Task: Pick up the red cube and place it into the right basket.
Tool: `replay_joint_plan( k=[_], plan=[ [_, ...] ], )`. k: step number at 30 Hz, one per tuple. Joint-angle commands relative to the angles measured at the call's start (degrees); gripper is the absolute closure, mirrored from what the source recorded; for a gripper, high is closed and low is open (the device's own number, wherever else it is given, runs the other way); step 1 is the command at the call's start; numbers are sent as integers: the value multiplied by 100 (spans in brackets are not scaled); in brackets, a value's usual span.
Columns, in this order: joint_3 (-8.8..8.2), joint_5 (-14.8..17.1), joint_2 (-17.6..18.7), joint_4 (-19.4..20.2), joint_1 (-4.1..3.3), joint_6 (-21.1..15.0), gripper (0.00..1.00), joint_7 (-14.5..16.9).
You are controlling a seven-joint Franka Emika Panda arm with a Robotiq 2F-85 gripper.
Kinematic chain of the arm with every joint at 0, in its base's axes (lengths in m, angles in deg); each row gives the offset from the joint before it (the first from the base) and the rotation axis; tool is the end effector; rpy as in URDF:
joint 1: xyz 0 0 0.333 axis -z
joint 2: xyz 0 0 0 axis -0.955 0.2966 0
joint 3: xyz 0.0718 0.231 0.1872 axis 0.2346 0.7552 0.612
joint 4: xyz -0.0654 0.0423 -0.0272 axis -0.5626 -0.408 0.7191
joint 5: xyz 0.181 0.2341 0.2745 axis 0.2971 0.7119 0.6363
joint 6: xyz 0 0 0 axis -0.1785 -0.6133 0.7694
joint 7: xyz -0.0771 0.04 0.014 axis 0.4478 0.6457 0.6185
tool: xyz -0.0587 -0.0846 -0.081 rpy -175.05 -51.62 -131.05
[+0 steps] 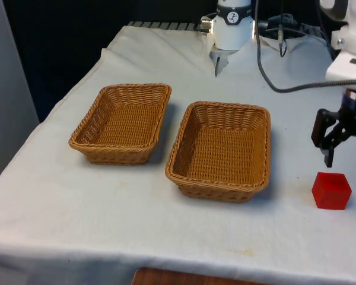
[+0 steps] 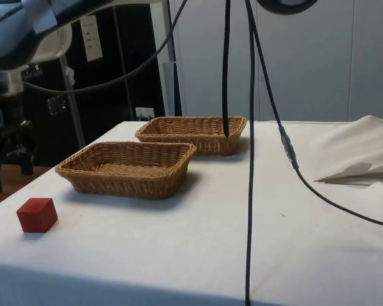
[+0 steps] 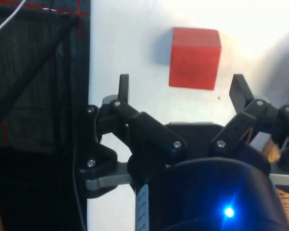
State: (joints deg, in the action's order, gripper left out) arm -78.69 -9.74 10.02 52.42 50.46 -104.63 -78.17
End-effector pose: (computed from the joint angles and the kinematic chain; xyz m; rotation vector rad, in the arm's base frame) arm 0.7760 0.2240 0.2286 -3.0707 -0.1866 -0.1240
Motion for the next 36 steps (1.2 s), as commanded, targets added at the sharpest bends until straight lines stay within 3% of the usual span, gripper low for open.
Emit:
replay_joint_plan(
  k=[1,7,8,9,17,18,19,26,27,28,32,34,35,36],
  plan=[
    [57,69,92,-69,40,-17,0,29],
    [126,183,252,-74,34,-241,0,40],
    [80,132,195,-6,0,-264,0,23],
    [143,195,275,-69,34,-281,0,46],
    [201,298,413,-46,57,-470,0,195],
    [155,269,395,-11,17,-493,0,143],
    [195,298,413,-46,63,-470,0,223],
    [183,321,384,-52,201,-407,0,447],
    [149,292,395,-40,160,-481,0,407],
    [183,332,384,-69,218,-390,0,476],
    [189,367,407,-120,292,-338,0,602],
    [195,378,413,-120,304,-332,0,642],
    [149,350,395,-86,275,-407,0,602],
    [195,384,424,-115,304,-344,0,659]
  ],
)
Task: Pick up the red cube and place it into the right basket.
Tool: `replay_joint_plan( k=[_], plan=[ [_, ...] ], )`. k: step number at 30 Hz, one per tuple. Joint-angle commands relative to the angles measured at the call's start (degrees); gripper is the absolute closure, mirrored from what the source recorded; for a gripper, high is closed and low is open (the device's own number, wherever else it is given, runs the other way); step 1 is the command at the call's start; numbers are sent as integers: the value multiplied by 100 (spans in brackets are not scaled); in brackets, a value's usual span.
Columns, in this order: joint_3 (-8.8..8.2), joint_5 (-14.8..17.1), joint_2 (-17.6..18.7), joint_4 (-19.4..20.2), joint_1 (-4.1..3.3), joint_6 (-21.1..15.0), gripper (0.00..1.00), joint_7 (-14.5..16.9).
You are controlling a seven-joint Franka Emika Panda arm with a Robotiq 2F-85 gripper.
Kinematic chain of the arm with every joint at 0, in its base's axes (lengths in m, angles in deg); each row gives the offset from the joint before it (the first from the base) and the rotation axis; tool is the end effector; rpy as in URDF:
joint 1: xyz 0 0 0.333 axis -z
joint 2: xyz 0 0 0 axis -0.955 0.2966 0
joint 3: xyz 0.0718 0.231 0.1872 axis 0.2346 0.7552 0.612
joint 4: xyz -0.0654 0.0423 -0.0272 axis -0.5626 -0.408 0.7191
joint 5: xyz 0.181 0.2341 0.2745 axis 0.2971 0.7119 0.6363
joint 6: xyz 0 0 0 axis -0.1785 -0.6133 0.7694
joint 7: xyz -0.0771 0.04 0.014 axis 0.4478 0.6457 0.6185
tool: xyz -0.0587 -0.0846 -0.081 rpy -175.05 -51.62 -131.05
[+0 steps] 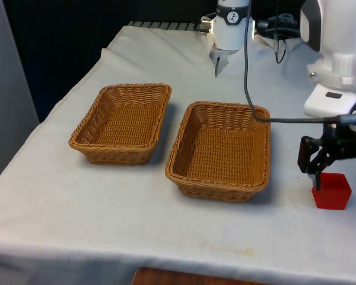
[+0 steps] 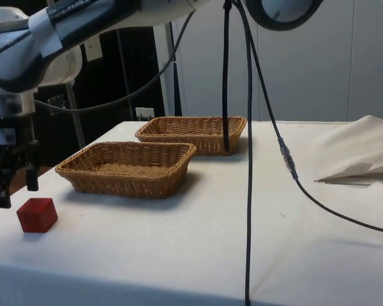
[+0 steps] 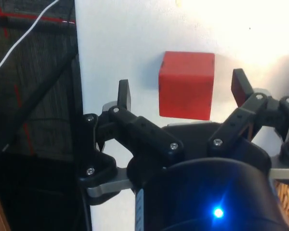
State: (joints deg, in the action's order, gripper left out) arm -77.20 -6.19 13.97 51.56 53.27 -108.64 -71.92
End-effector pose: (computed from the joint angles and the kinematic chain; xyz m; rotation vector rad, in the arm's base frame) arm 0.7849 0.2020 0.1860 -3.0037 -0.2483 -0.1401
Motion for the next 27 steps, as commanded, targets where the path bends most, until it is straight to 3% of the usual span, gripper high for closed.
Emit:
replay_joint_plan(
  k=[1,16,25,26,27],
  plan=[
    [52,40,34,-23,17,57,0,46],
    [74,29,160,6,11,40,0,218],
    [34,-46,269,-11,-103,23,0,126],
    [63,-11,218,29,-69,-6,0,189],
    [29,-74,281,-17,-120,29,0,97]
  ],
)
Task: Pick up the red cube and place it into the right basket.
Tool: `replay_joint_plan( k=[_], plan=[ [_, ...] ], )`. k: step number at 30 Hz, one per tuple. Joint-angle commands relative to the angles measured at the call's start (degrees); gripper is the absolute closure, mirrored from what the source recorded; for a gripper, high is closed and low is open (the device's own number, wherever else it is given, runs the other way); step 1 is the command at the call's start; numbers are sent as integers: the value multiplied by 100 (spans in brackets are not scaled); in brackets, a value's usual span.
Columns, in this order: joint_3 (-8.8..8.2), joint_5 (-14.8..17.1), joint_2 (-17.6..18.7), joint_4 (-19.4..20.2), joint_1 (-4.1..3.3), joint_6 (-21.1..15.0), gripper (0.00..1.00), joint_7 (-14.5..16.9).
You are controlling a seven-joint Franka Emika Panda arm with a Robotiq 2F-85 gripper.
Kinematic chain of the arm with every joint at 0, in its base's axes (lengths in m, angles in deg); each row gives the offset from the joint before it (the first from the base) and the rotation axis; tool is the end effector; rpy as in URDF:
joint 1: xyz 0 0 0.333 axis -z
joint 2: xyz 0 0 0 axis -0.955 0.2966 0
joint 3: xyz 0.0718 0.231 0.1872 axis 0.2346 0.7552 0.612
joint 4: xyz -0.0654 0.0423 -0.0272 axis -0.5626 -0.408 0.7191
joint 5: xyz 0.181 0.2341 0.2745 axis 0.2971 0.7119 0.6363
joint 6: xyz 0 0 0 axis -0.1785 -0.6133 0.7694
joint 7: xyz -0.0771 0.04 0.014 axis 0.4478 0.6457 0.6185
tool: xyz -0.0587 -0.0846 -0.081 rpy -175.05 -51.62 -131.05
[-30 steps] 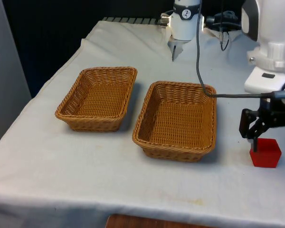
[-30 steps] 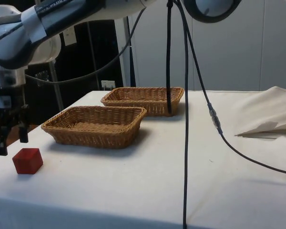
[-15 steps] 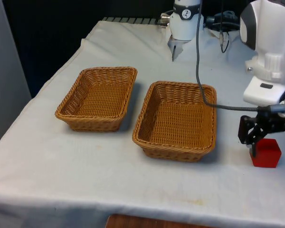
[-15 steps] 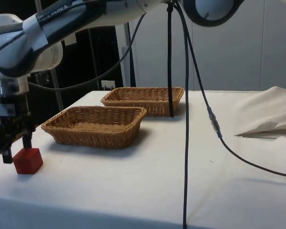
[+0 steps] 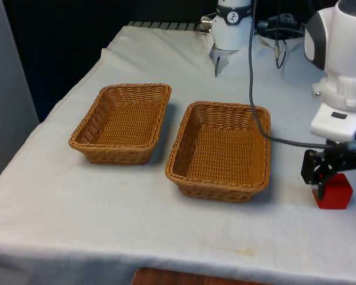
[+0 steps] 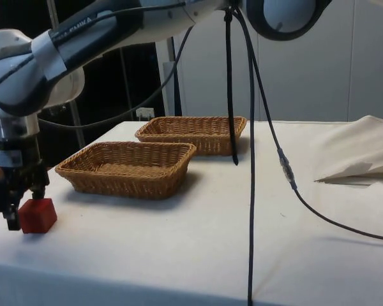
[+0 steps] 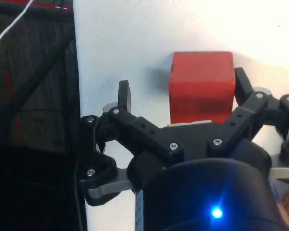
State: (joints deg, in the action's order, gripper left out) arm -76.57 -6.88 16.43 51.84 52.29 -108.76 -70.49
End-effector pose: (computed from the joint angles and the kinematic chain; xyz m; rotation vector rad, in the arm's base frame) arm 0.7727 0.2162 0.1485 -3.0120 -0.3215 -0.0715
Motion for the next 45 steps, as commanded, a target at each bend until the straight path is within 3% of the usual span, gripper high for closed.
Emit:
replay_joint_plan(
  k=[1,12,16,17,18,19,21,33,34,38,45],
  plan=[
    [-40,-69,63,-52,-46,46,0,-97],
    [-29,-235,92,-92,-57,63,0,-195],
    [-29,-218,80,-63,-57,6,42,-172],
    [-34,-229,92,-92,-57,63,42,-183],
    [-34,-229,92,-92,-57,63,54,-183],
    [-34,-229,92,-92,-57,63,75,-183],
    [-34,-229,97,-97,-57,63,96,-183],
    [-63,-223,-23,-97,-29,178,97,-149],
    [-63,-218,57,-103,-52,46,97,-166],
    [-97,-218,-115,-143,11,384,97,-120],
    [-149,-218,-246,-132,46,573,97,-80]
  ],
)
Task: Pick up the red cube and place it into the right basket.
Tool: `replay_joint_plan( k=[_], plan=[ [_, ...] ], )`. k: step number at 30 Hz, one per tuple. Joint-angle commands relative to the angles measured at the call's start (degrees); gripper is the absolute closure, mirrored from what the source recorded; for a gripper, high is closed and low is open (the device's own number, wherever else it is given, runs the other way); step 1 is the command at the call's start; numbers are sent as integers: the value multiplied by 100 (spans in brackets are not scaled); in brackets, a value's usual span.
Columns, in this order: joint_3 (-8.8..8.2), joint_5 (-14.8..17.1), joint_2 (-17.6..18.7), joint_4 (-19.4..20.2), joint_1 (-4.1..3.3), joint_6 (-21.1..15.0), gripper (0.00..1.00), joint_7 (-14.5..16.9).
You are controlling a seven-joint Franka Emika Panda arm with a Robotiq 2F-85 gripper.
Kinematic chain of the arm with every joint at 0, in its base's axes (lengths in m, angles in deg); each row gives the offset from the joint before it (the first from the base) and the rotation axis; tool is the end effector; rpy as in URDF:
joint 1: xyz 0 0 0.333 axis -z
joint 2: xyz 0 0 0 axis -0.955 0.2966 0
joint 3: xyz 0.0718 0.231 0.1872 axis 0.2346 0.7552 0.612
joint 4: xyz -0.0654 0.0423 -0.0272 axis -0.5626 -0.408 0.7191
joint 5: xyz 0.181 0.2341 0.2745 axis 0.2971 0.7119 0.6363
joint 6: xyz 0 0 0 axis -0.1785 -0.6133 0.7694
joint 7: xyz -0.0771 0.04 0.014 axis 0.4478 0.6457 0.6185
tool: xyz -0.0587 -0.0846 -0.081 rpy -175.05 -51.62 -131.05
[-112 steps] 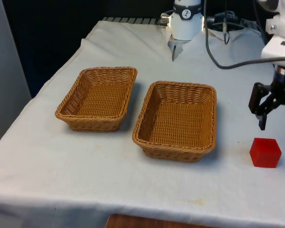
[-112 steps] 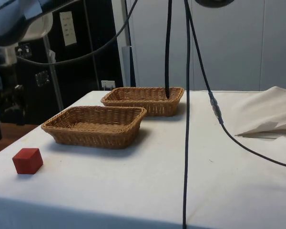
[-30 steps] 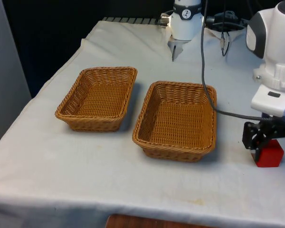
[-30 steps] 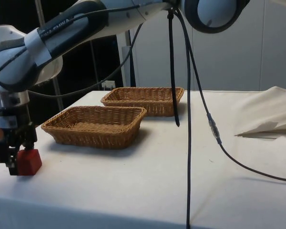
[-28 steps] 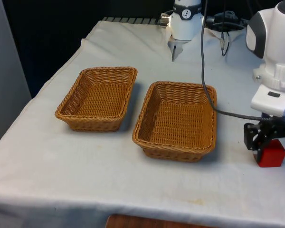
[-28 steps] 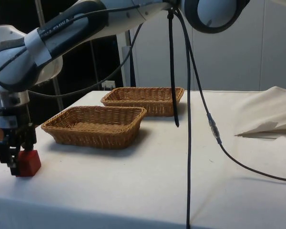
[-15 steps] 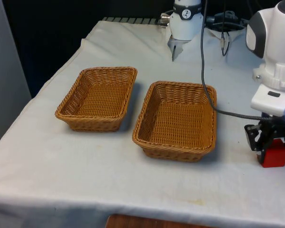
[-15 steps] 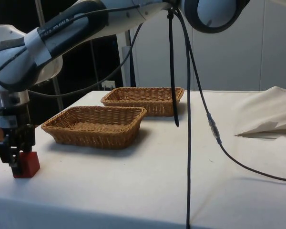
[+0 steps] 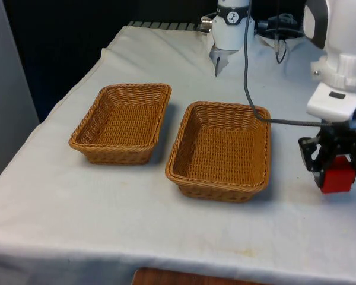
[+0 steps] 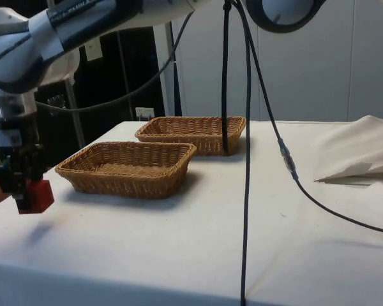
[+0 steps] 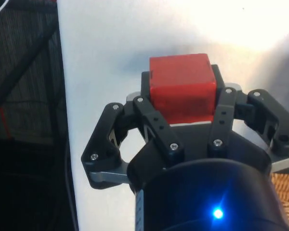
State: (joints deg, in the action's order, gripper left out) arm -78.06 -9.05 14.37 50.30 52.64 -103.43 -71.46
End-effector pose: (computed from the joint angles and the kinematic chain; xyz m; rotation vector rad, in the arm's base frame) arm 0.7765 0.2019 0.1830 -3.0617 -0.3191 -0.0354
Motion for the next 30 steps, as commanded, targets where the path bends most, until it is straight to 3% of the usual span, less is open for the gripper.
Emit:
replay_joint_plan(
  k=[1,14,15,16,23,24,25,30],
  plan=[
    [-6,-6,-63,29,17,74,97,23],
    [-246,-11,-447,212,-6,384,97,132],
    [-246,0,-344,69,34,458,97,132],
    [-269,-11,-476,229,-6,401,97,143],
    [-447,-17,-688,315,-29,533,97,241],
    [-430,0,-539,120,40,607,97,241],
    [-464,-17,-705,315,-29,550,97,246],
    [-527,-23,-814,321,-40,653,97,269]
  ],
)
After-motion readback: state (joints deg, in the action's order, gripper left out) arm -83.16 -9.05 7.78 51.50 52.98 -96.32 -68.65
